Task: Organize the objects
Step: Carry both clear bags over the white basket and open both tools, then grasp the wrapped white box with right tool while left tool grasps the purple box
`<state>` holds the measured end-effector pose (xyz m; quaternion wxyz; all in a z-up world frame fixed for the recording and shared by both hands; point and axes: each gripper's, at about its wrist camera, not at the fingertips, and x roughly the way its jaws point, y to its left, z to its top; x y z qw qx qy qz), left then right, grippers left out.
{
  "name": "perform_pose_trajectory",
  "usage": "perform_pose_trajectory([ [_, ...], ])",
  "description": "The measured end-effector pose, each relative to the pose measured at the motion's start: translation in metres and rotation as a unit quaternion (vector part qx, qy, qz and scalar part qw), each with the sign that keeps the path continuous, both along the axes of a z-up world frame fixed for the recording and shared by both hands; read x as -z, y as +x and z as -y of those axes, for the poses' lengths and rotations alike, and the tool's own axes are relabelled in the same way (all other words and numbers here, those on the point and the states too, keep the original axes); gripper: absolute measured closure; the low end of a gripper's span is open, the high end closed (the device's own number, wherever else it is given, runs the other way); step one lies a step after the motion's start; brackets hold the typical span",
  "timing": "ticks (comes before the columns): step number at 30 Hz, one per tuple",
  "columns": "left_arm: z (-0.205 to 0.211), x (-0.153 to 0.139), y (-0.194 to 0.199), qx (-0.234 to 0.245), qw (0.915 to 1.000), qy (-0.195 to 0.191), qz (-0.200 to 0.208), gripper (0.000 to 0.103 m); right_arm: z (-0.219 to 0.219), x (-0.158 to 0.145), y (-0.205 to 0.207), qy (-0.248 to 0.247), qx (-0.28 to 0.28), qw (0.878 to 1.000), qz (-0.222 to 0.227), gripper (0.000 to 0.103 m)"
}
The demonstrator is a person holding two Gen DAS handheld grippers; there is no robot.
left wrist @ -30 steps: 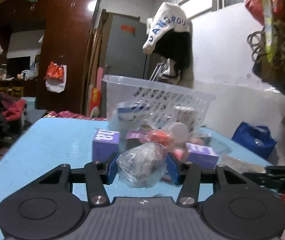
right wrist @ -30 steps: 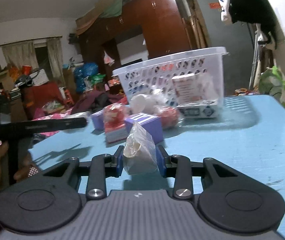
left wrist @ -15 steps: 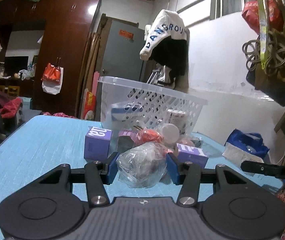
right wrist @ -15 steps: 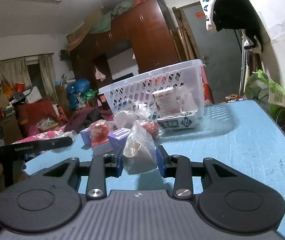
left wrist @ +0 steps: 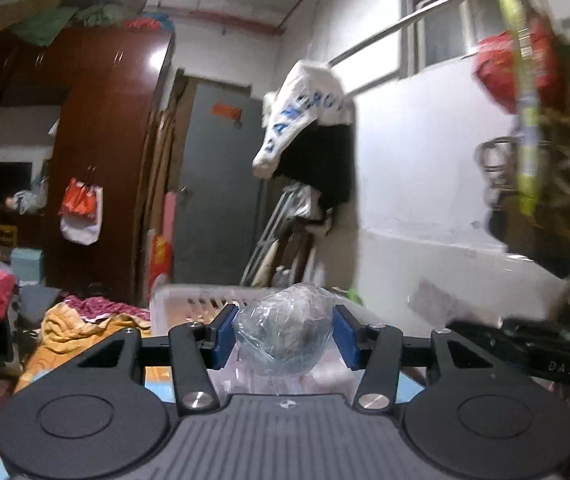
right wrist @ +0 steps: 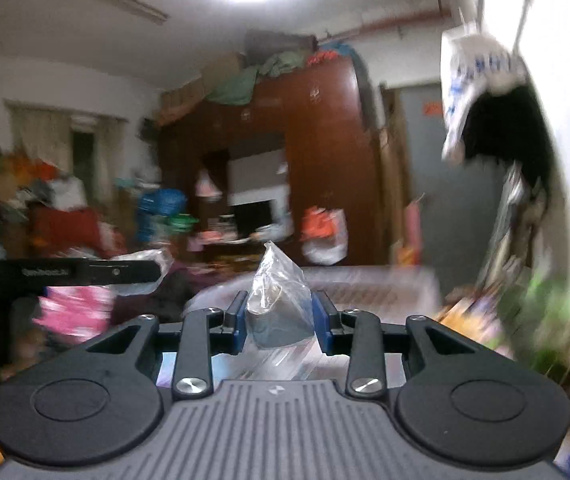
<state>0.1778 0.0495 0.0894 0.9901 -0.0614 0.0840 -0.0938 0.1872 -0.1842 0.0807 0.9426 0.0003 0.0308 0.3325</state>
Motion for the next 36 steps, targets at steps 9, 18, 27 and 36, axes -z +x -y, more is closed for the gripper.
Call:
perform_pose_trajectory([
  [9,0.017,-0.003,0.108,-0.033,0.9943,0.001,-0.101,0.005,-0.046,-0.028,0.094,-0.078,0.046,0.995,-0.047,0.031],
  [18,-0.018,0.031,0.023,-0.067,0.995,0.028,-0.069,0.005,0.011,0.015,0.036,-0.032,0.055,0.996,-0.064,0.0],
  [27,-0.049,0.089,0.013,-0.088,0.9843,0.027,-0.15,0.006,-0.02,0.08,0.086,-0.088,0.054,0.967,-0.233,0.0],
  [36,-0.053,0.105,0.008,-0.108,0.9815,0.033,-0.154,0.006,-0.017,0.093,0.076,-0.122,0.047,0.959,-0.25,0.017],
])
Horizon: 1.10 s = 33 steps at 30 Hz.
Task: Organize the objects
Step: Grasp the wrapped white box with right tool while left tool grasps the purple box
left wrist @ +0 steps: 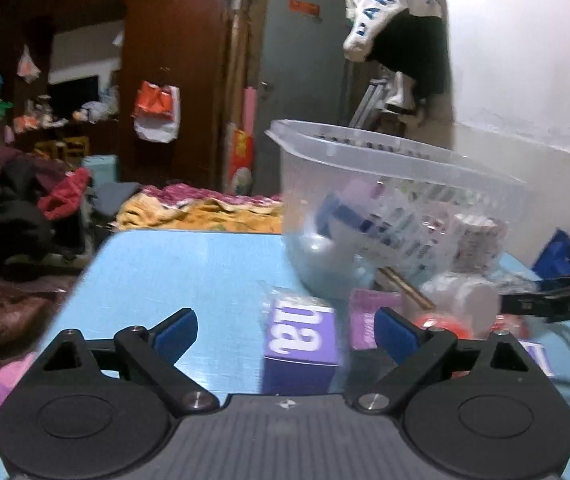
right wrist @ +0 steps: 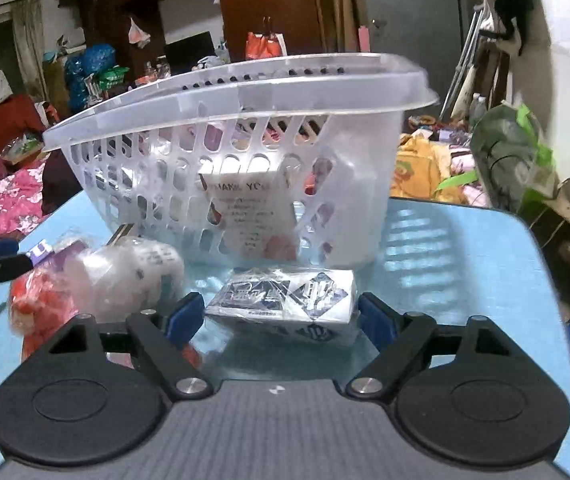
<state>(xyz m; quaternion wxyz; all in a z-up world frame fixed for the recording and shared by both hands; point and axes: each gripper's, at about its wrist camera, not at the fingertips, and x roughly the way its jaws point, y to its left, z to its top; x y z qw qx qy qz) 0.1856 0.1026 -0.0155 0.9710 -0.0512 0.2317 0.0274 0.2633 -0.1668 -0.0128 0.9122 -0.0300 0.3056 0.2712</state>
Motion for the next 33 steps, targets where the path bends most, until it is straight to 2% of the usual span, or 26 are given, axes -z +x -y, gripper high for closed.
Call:
perform_pose_trajectory([
  [2,-0.002,0.0,-0.004,-0.015,0.9999,0.004,0.005,0.006,0.008,-0.002,-0.01,0.007,0.005,1.0,0.009,0.017],
  [7,-0.011,0.003,0.002,-0.023,0.9993,-0.026,-0.009,0.006,0.023,0.0,-0.018,0.029,0.007,0.999,0.013,0.017],
  [10,-0.006,0.003,0.012,-0.012,0.9995,-0.022,-0.018,0.006,0.024,0.005,-0.011,0.038,0.009,0.999,-0.005,0.017],
  [12,-0.001,0.002,0.014,-0.003,0.9996,-0.017,-0.024,0.006,0.023,0.003,-0.013,0.05,0.01,0.999,0.004,0.017],
  [15,-0.001,0.003,0.009,-0.012,0.9995,-0.008,-0.027,0.006,0.022,0.004,-0.013,0.044,0.009,0.999,0.005,0.017],
  [18,-0.011,0.007,0.003,-0.042,0.9983,-0.022,-0.033,0.007,0.017,0.002,-0.017,0.029,0.006,0.999,0.016,0.017],
  [20,-0.011,0.01,0.006,-0.031,0.9981,-0.033,-0.043,0.009,0.015,0.002,-0.018,0.022,0.006,1.0,0.02,0.017],
  [23,-0.003,0.009,0.011,-0.011,0.9986,-0.024,-0.046,0.034,0.015,0.001,-0.019,0.024,0.007,0.999,0.025,0.017],
  [24,-0.001,0.01,0.013,-0.008,0.9986,-0.02,-0.049,0.051,0.016,0.001,-0.02,0.027,0.009,0.999,0.029,0.017],
  [25,0.001,0.01,0.014,-0.001,0.9985,-0.023,-0.049,0.057,0.017,0.0,-0.02,0.031,0.01,0.999,0.03,0.017],
  [27,0.002,0.009,0.012,-0.001,0.9989,-0.023,-0.04,0.058,0.018,0.0,-0.02,0.036,0.008,0.999,0.031,0.017],
  [29,0.001,0.006,0.003,0.003,0.9995,-0.029,-0.007,0.058,0.017,0.0,-0.022,0.036,0.006,0.999,0.038,0.017],
  [33,-0.014,0.004,-0.018,0.009,0.994,-0.087,0.066,0.059,0.016,-0.004,-0.034,0.038,0.001,0.997,0.073,0.017],
])
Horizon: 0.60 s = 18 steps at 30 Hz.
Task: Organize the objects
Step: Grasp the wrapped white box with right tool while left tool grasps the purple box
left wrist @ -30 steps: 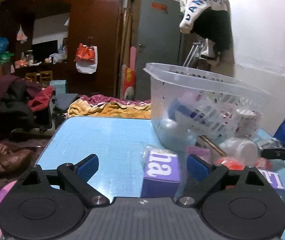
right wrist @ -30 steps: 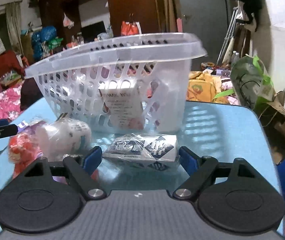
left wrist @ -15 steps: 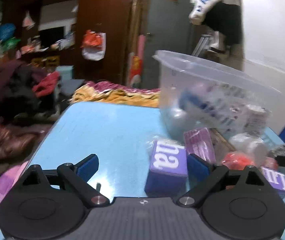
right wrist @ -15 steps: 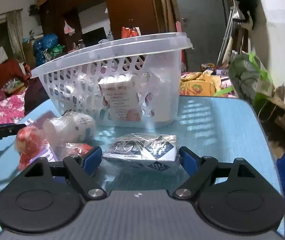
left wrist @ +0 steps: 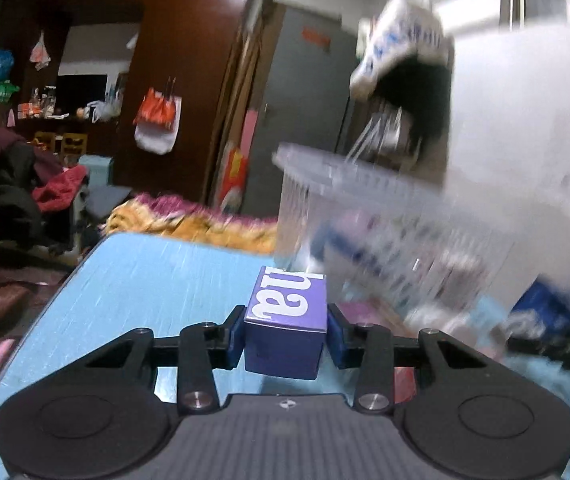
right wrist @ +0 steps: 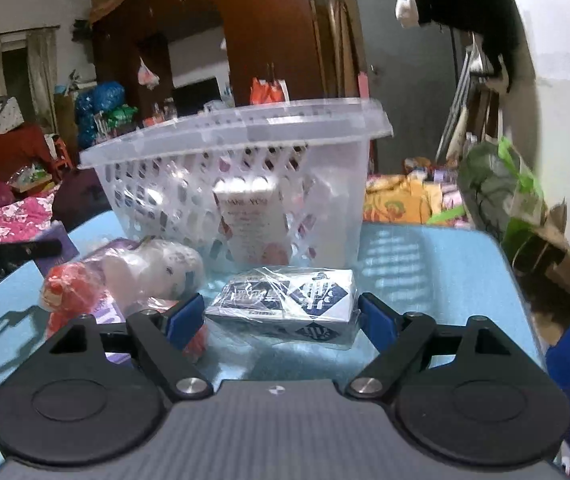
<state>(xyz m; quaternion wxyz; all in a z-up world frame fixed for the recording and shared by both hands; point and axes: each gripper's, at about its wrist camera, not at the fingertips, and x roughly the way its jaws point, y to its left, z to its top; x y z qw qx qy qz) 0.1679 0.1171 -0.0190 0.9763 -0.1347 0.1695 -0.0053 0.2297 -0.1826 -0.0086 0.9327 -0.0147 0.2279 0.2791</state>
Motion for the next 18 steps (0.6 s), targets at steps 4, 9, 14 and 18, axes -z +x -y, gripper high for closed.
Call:
perform_pose_trajectory([
  [4,-0.016,0.003,-0.009,0.004,0.9981,-0.051,0.035,0.059,0.0,-0.004,-0.012,0.008,-0.01,0.999,0.038,0.017],
  [9,-0.016,0.005,-0.012,0.026,0.9964,-0.059,0.055,0.059,-0.003,-0.006,-0.018,0.004,-0.016,0.998,0.066,0.017],
  [14,-0.02,0.007,-0.018,0.041,0.9932,-0.085,0.069,0.059,0.004,-0.008,-0.025,0.031,-0.022,0.996,0.086,0.017],
  [18,-0.006,-0.018,-0.029,0.061,0.9896,-0.075,0.106,0.059,0.012,-0.036,-0.043,0.071,-0.033,0.99,0.12,0.017],
])
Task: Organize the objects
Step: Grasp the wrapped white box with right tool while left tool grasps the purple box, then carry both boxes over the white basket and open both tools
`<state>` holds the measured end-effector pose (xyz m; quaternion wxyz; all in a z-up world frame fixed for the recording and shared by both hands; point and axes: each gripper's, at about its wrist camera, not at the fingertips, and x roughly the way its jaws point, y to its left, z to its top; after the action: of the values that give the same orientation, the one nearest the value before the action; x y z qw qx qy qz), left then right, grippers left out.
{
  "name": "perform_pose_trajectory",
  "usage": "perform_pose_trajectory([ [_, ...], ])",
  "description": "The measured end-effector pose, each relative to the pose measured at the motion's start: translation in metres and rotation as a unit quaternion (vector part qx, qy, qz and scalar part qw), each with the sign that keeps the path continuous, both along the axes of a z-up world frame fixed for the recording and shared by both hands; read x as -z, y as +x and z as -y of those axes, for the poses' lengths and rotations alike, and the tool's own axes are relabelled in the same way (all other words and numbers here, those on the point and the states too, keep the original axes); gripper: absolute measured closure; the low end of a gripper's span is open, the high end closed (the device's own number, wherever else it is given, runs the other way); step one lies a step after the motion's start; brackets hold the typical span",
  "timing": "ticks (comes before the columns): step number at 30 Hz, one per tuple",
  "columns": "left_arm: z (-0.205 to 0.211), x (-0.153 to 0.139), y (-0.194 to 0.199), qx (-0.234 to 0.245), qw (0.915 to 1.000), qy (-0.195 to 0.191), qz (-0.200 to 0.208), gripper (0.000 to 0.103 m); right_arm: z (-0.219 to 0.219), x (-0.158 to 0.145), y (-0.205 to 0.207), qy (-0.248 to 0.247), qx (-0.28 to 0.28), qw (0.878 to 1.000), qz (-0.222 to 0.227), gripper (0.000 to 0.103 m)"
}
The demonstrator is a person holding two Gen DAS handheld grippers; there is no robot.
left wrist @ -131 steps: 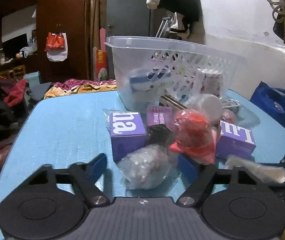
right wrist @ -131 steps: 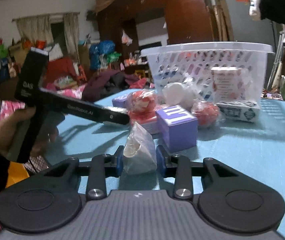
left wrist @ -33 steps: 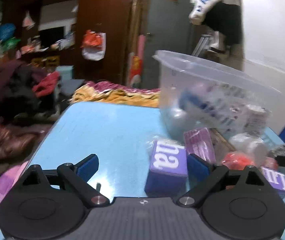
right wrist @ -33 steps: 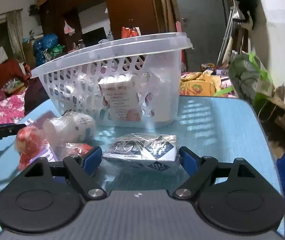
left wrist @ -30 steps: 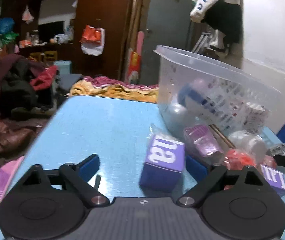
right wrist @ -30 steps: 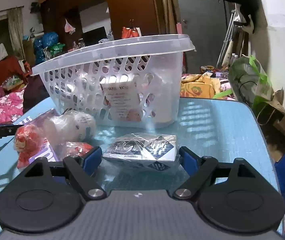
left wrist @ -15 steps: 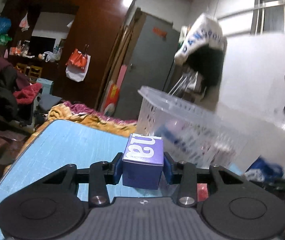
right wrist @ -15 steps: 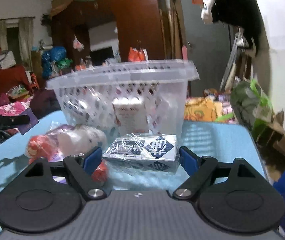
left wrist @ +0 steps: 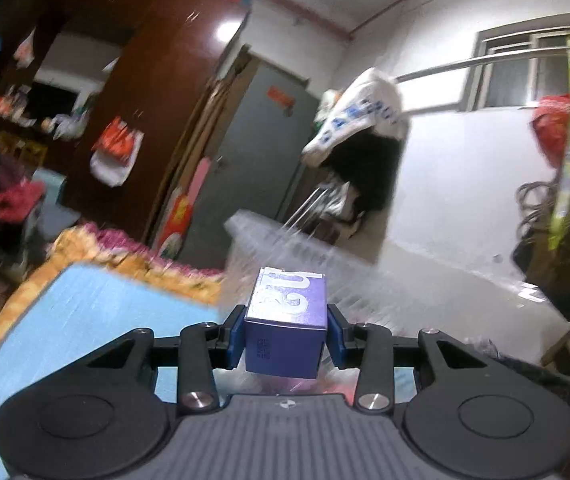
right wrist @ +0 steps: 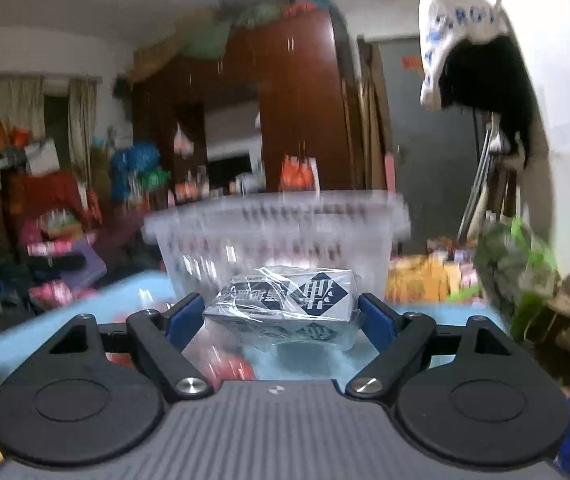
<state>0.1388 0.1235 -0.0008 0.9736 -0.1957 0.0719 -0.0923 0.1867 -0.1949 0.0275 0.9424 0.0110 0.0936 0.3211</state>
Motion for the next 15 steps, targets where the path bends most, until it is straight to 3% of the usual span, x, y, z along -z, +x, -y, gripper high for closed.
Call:
perform_pose_trajectory([
  [2,0.012,-0.029,0.009,0.017,0.9997,0.005,0.017,0.059,-0.003,-0.03,0.0,0.013,-0.005,1.0,0.024,0.017],
  [5,0.039,-0.073,0.046,0.031,0.9986,0.041,0.015,0.059,-0.025,-0.078,0.022,-0.017,0.011,0.998,0.051,0.017],
  [8,0.054,-0.097,0.086,0.033,0.9977,0.059,-0.006,0.059,-0.047,-0.101,0.065,-0.036,0.008,0.999,0.013,0.017],
  [11,0.06,-0.101,0.12,0.028,0.9971,0.065,-0.027,0.058,-0.066,-0.103,0.099,-0.063,0.011,0.998,-0.006,0.016],
  [12,0.06,-0.098,0.127,0.031,0.9966,0.067,-0.038,0.048,-0.072,-0.102,0.107,-0.069,0.013,0.998,-0.006,0.013],
  [13,0.058,-0.092,0.133,0.036,0.9957,0.068,-0.052,0.03,-0.076,-0.1,0.115,-0.073,0.011,0.997,-0.011,0.007],
  [15,0.054,-0.081,0.138,0.047,0.9949,0.062,-0.064,0.026,-0.074,-0.094,0.125,-0.055,0.014,0.998,-0.017,0.001],
])
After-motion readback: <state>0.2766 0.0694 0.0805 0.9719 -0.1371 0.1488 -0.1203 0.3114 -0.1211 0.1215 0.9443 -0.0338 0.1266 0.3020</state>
